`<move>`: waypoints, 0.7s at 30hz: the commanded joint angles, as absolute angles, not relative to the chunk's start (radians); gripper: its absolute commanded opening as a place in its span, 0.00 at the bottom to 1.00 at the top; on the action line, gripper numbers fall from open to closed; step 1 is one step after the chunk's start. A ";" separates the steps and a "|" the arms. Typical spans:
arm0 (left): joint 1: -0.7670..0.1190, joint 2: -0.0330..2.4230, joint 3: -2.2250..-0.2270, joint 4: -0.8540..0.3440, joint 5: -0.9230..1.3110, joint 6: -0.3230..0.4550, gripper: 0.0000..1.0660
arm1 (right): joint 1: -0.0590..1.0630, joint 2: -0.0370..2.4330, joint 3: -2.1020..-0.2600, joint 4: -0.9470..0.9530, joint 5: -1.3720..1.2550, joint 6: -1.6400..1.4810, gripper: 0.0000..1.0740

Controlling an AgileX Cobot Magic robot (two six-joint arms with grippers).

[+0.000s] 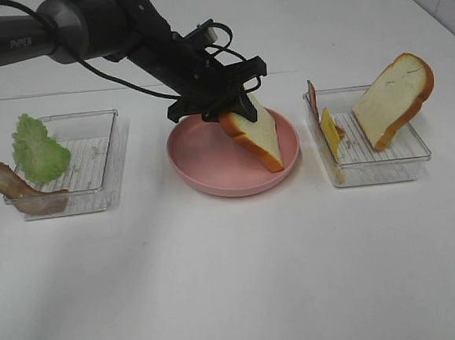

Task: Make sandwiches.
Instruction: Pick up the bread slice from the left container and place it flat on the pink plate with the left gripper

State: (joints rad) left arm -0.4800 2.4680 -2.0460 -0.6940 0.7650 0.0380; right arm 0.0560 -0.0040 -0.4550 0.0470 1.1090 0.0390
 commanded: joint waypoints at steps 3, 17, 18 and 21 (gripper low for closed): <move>-0.492 2.491 -2.048 -0.691 0.766 0.043 0.02 | 0.053 -0.035 -0.452 0.043 1.099 0.034 0.87; -0.487 2.428 -2.075 -0.478 0.896 -0.022 0.92 | 0.053 -0.035 -0.452 0.043 1.099 0.034 0.87; -0.487 2.428 -2.075 -0.478 0.896 -0.022 0.92 | 0.053 -0.035 -0.452 0.043 1.099 0.034 0.87; -0.487 2.421 -2.134 -0.385 1.015 -0.045 0.92 | 0.053 -0.035 -0.452 0.043 1.099 0.034 0.87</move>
State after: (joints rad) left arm -0.4800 2.4380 -2.1270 -0.4060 0.9780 -0.0370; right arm 0.0560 -0.0040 -0.4550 0.0470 1.1090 0.0390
